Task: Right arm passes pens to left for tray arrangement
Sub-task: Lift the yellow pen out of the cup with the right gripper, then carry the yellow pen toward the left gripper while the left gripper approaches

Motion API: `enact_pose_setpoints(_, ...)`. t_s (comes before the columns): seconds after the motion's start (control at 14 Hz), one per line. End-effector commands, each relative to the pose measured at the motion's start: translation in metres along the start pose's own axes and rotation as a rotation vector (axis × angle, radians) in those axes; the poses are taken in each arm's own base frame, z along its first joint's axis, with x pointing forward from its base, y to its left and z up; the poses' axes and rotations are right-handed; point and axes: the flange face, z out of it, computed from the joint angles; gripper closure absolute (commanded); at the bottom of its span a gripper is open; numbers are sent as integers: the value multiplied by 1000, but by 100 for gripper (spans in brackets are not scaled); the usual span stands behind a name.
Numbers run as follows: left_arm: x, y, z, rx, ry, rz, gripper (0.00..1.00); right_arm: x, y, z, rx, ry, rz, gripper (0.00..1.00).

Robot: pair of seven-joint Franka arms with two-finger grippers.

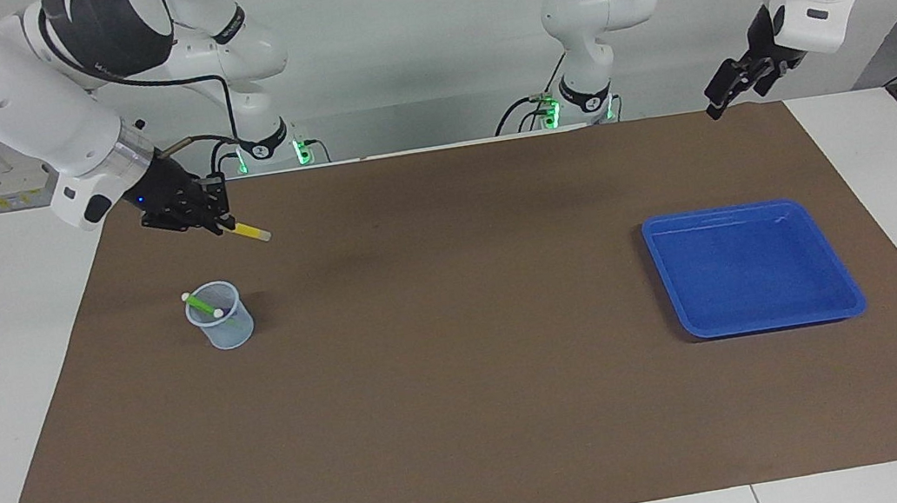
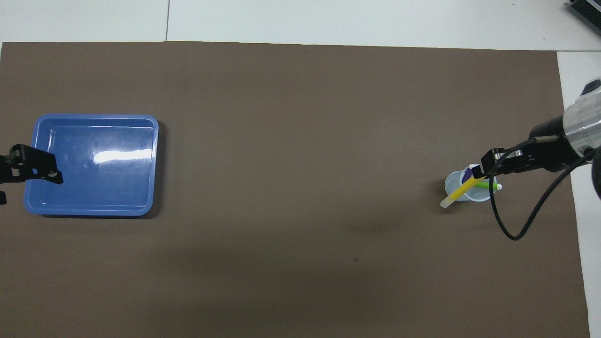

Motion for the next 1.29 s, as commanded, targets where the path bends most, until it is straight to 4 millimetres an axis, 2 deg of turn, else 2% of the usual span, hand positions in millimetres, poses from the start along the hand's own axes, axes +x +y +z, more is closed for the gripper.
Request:
enact_pose_setpoints(0.0, -19, 7, 11, -59, -23, -188, 0, -2, -9, -2, 101, 5, 7, 100)
enact_pose_setpoints(0.43, -52, 62, 33, -163, -72, -524, 0, -3, -40, 7, 243, 2, -21, 100)
enact_pose_setpoints(0.57, -71, 91, 41, -204, -102, -712, 0, -5, -55, 15, 296, 22, -28, 100)
enact_pose_setpoints(0.79, -108, 146, 52, -264, -106, -948, 0, -8, -67, 25, 368, 34, -28, 100)
enact_pose_setpoints(0.86, -118, 158, 55, -275, -108, -977, 0, -8, -73, 28, 392, 29, -33, 100)
enact_pose_setpoints(1.22, -160, 203, 59, -328, -157, -1096, 0, -16, -75, 45, 525, 75, -37, 100)
